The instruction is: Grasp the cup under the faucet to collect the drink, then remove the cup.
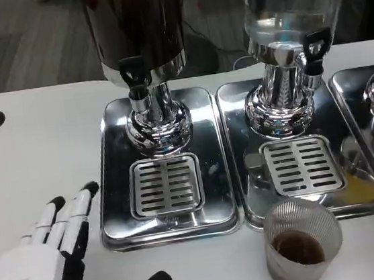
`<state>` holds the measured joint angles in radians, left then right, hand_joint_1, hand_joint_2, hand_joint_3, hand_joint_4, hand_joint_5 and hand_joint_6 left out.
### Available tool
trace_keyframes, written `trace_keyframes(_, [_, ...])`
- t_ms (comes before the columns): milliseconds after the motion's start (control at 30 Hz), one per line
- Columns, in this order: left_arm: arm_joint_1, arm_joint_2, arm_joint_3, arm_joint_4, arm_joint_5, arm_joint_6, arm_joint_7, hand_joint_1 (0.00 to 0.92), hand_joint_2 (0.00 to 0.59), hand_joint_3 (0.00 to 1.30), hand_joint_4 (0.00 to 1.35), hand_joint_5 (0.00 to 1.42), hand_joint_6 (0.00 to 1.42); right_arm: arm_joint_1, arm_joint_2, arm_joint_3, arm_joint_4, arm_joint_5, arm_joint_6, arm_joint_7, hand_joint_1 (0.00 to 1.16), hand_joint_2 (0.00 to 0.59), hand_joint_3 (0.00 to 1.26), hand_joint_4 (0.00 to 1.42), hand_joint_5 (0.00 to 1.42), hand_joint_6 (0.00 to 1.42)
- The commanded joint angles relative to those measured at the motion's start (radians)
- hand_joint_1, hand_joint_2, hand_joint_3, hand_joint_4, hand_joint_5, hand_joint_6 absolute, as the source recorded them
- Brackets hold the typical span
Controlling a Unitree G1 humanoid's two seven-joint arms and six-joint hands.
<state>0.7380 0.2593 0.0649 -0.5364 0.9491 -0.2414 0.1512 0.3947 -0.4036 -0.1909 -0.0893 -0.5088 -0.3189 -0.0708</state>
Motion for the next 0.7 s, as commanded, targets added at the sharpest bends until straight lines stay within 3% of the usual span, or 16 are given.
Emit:
trace_keyframes(33, [0.001, 0.021, 0.003, -0.003, 0.004, 0.009, -0.011, 0.0, 0.053, 0.01, 0.0, 0.04, 0.16, 0.034, 0.004, 0.009, -0.042, -0.042, 0.009, -0.032, 0.3, 0.509, 0.0, 0.0, 0.0, 0.0])
trace_keyframes(500, [-0.019, 0.034, -0.018, 0.038, 0.021, 0.022, 0.002, 0.0, 0.043, 0.0, 0.0, 0.03, 0.16, 0.129, 0.016, 0.024, -0.105, -0.061, -0.037, -0.065, 0.29, 0.495, 0.01, 0.0, 0.0, 0.0])
trace_keyframes(700, [-0.015, 0.029, -0.019, 0.048, 0.025, 0.028, 0.024, 0.0, 0.046, 0.0, 0.0, 0.02, 0.16, 0.138, 0.006, 0.027, -0.105, -0.084, -0.042, -0.073, 0.37, 0.486, 0.03, 0.0, 0.0, 0.0])
